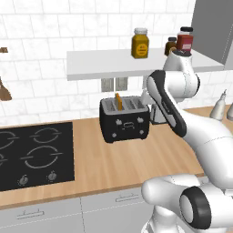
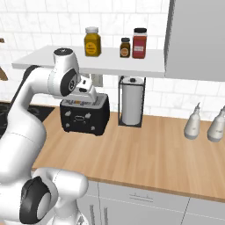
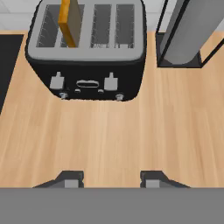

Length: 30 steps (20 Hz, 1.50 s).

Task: Start the toaster. Once the lever pops up, take the bread to the plate on the dining counter.

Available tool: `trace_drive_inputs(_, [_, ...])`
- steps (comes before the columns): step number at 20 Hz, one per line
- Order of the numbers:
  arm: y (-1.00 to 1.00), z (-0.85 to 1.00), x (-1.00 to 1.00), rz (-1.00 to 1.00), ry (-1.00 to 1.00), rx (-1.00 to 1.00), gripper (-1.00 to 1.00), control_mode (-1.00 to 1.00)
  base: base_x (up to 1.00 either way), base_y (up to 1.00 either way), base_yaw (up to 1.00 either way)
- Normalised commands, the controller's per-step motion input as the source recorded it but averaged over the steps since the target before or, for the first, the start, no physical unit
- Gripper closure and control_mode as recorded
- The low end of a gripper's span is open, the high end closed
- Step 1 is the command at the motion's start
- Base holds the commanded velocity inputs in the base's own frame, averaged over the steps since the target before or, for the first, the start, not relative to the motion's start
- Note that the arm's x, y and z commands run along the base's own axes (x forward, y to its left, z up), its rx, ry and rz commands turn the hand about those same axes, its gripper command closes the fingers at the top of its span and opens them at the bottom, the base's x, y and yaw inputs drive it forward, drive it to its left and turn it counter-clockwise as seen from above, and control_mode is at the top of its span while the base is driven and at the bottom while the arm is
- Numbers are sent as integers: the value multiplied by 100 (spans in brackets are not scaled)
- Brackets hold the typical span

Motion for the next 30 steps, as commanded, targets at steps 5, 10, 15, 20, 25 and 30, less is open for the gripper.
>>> trace_drive_inputs(5, [4,0,-3,0,0,0,-100,-100,0,0,0])
trace_drive_inputs(10, [39,0,-12,0,0,0,-100,-100,0,0,0])
trace_drive_inputs(15, [55,0,0,0,0,-1,-100,-100,0,0,0])
trace_drive_inputs(20, [46,0,1,0,0,0,-100,-100,0,0,0])
trace_drive_inputs(25, [25,0,7,0,0,0,-100,-100,0,0,0])
trace_drive_inputs(30, [40,-1,15,0,0,0,100,-100,0,0,0])
